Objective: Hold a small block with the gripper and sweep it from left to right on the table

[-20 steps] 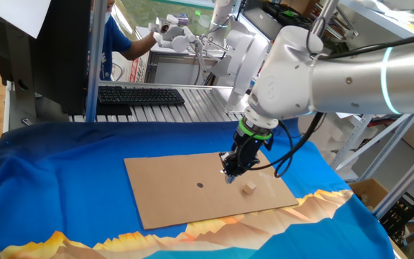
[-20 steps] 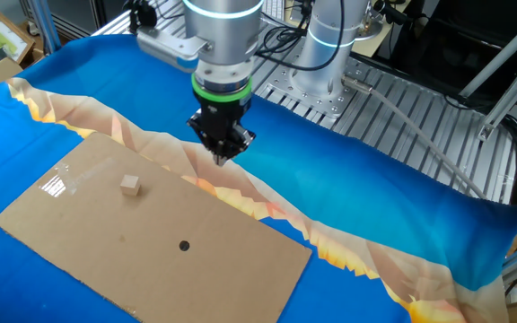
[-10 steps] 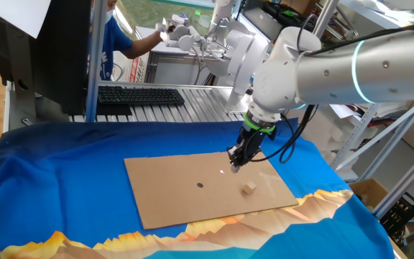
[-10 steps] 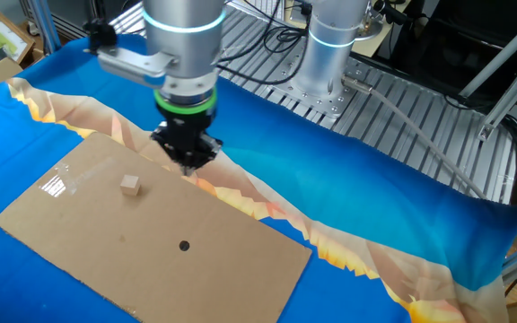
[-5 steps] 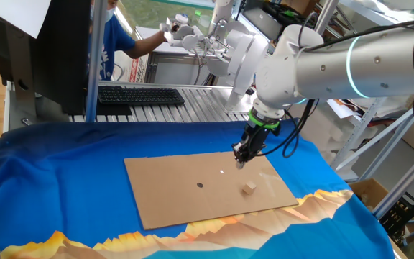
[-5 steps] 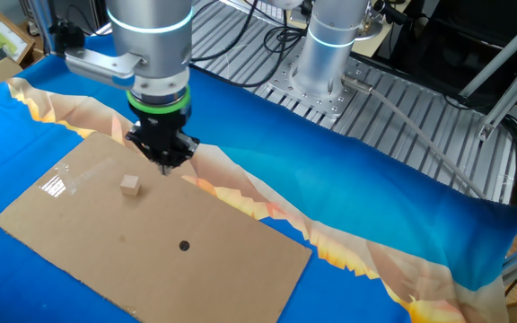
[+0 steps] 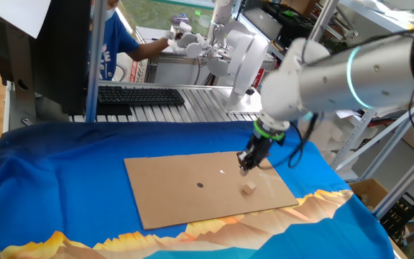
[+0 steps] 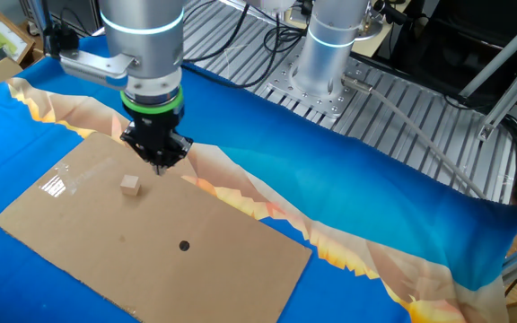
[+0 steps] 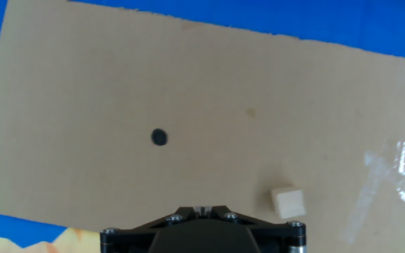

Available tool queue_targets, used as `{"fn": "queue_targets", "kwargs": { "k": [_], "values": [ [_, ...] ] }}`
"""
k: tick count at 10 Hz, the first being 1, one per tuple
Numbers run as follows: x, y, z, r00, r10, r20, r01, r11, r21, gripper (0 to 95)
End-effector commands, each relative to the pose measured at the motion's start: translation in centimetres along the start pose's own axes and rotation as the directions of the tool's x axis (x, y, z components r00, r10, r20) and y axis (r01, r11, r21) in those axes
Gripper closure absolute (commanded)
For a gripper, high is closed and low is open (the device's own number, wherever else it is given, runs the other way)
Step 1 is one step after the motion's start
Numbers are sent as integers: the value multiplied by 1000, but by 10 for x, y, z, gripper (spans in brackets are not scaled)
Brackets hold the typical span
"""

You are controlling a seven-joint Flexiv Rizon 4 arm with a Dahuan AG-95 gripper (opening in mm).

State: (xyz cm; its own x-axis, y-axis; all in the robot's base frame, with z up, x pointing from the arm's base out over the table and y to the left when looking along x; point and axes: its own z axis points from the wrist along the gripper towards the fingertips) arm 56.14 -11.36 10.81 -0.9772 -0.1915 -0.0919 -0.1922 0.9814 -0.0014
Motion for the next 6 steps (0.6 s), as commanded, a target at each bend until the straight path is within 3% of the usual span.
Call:
{"fn": "queue_targets", "kwargs": {
  "k": [1, 6],
  "values": [
    [-3, -2, 2, 999, 11, -50, -11, 1000, -11, 950],
    [-4, -2, 2, 999, -15, -48, 14, 1000, -19, 950]
  ]
}}
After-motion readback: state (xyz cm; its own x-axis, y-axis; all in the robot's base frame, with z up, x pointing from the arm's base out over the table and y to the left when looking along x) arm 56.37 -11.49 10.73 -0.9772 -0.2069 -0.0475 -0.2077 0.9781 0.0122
